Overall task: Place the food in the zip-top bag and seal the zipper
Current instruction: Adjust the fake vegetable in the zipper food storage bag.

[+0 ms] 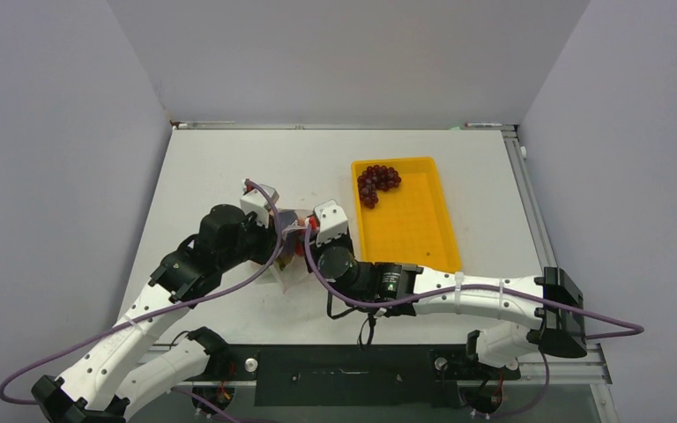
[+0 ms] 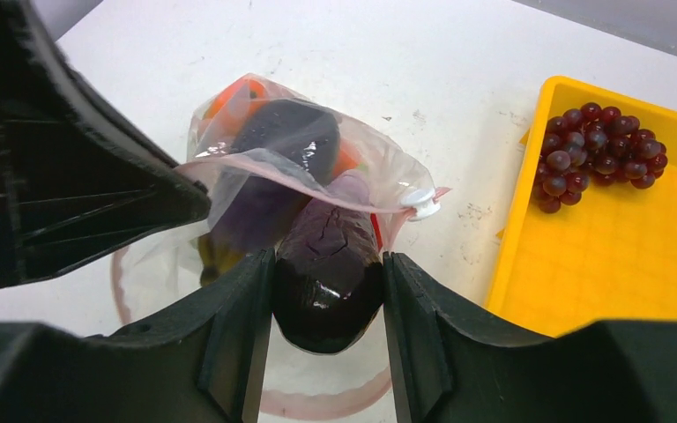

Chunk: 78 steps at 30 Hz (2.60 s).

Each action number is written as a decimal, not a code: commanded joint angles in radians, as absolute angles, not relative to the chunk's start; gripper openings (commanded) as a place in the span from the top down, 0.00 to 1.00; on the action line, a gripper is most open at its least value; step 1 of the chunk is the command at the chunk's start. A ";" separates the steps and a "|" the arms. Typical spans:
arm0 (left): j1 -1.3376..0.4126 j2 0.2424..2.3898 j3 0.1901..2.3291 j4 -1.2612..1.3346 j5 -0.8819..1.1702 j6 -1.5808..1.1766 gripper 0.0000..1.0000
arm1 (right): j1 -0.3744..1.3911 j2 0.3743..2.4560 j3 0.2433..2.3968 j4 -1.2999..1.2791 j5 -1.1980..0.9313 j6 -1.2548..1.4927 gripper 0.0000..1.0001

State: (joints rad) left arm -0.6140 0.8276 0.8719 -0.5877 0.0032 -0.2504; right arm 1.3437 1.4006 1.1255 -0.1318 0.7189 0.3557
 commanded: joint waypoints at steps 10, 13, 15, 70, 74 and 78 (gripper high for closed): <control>-0.620 0.820 0.956 -0.568 0.137 -0.304 1.00 | 1.171 1.379 0.972 0.234 0.466 0.260 0.95; -0.619 0.837 0.975 -0.568 0.166 -0.322 1.00 | 1.161 1.399 0.958 0.274 0.446 0.244 0.95; -0.620 0.845 0.989 -0.569 0.183 -0.333 1.00 | 1.157 1.407 0.945 0.305 0.432 0.237 0.95; -0.595 0.795 1.032 -0.413 0.313 -0.609 1.00 | 1.047 1.402 1.267 -0.191 0.238 0.371 0.35; -0.583 0.790 1.037 -0.431 0.289 -0.594 1.00 | 1.047 1.379 1.318 -0.218 0.245 0.353 0.28; -0.574 0.791 1.049 -0.457 0.258 -0.566 1.00 | 1.047 1.349 1.364 -0.260 0.260 0.332 0.26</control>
State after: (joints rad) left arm -0.5854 0.8078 1.0012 -0.4923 0.2905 -0.6048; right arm 1.0523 1.4254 1.2846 -0.2432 0.2386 0.3618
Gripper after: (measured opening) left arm 0.003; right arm 0.730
